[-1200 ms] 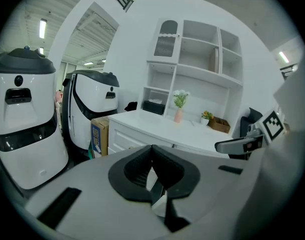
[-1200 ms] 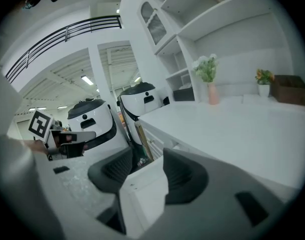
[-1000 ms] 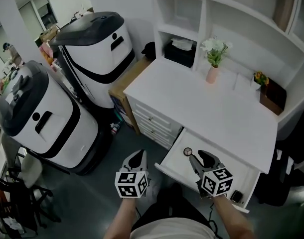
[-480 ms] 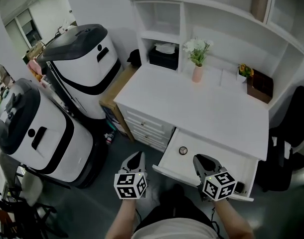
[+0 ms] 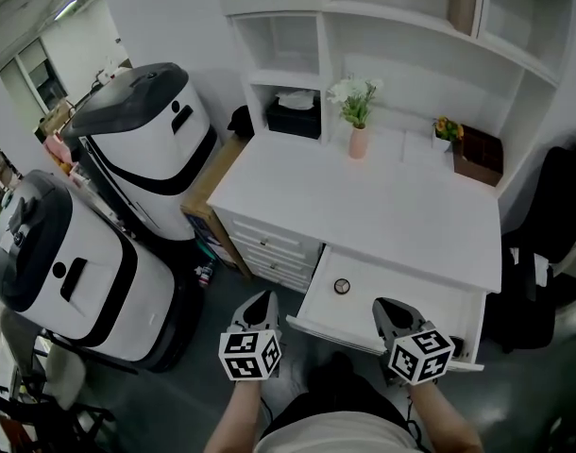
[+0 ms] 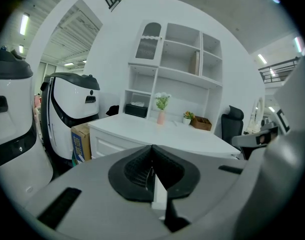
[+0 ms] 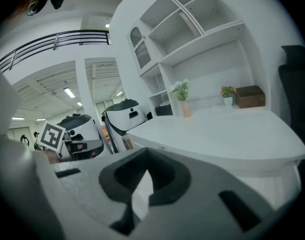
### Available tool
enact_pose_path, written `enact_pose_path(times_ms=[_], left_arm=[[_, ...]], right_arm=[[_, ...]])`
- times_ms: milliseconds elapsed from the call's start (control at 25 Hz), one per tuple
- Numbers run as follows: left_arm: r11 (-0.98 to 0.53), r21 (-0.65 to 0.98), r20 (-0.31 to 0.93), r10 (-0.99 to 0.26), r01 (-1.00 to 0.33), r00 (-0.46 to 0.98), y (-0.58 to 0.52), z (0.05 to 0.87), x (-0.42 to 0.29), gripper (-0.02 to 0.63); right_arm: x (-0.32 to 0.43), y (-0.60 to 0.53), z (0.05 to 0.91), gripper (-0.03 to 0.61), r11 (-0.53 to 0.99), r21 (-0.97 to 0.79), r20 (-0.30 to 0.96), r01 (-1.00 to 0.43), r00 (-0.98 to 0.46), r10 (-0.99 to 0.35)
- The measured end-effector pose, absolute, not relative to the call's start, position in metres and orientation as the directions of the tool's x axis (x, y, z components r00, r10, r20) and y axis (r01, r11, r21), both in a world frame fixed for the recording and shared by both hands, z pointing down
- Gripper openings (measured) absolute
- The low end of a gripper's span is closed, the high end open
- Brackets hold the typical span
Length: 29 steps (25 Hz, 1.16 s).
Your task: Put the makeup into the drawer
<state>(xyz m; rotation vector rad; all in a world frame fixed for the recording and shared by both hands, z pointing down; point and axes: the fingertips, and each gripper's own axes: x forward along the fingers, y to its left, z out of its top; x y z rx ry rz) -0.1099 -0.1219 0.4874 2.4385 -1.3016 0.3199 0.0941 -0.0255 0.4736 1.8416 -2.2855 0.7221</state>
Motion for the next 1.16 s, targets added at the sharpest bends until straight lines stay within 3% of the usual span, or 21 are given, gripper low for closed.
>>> enact_pose_path(times_ms=[1160], left_arm=[[-0.576,0.163,0.347,-0.727,-0.801,0.593,-0.121,0.484,-0.092,0.003]], right_arm=[[0.114,-0.016,0.472,0.002,0.084,-0.278,0.381,-0.957,-0.190,-0.905]])
